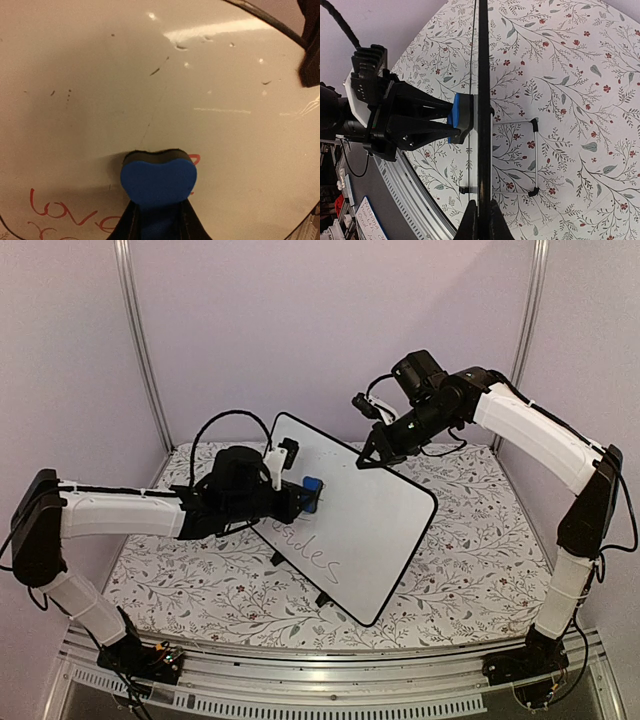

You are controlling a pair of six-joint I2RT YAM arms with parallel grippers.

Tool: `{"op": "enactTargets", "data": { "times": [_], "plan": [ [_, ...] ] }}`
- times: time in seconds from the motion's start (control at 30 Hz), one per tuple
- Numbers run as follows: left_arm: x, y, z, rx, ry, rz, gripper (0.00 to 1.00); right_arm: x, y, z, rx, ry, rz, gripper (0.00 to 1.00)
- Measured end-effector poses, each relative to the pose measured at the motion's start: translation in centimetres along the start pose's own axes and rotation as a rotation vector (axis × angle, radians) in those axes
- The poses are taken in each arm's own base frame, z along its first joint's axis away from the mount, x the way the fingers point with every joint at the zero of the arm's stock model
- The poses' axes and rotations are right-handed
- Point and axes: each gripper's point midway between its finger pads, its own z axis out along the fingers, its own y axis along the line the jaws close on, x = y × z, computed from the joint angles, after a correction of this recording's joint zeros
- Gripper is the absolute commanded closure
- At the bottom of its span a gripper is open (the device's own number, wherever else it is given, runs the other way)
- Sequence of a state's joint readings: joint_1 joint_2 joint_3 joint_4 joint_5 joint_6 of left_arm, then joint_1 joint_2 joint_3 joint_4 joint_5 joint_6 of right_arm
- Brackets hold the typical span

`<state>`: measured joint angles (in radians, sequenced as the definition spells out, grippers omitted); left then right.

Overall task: Erase the whiteboard
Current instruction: Erase the whiteboard from the whiteboard stand.

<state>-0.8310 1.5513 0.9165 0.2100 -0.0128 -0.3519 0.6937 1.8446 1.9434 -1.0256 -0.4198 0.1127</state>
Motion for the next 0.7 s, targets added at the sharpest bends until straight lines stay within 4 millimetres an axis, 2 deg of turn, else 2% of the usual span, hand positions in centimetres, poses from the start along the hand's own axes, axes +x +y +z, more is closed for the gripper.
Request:
{"op": "enactTargets", "data": {
  "times": [0.17, 0.4, 0.5, 0.7],
  "plan": [
    [-2.5, -0.7, 0.2, 0.009, -0.046, 0.024, 1.00, 0.0, 0.0, 0.0, -0.002, -0.001, -0.002, 1.00],
    [-2.5, -0.8, 0.3, 0.010, -0.050, 0.024, 1.00, 0.0, 0.0, 0.0, -0.002, -0.001, -0.002, 1.00],
    [-1.8, -0.8, 0.2, 0.014, -0.052, 0.015, 1.00, 0.0, 0.1, 0.0, -0.003, -0.001, -0.003, 1.00],
    [1.6, -0.4, -0.3, 0.011, -0.002, -0.008, 1.00, 0.0, 0.1, 0.0, -0.003, -0.001, -0.005, 1.00]
  ]
}}
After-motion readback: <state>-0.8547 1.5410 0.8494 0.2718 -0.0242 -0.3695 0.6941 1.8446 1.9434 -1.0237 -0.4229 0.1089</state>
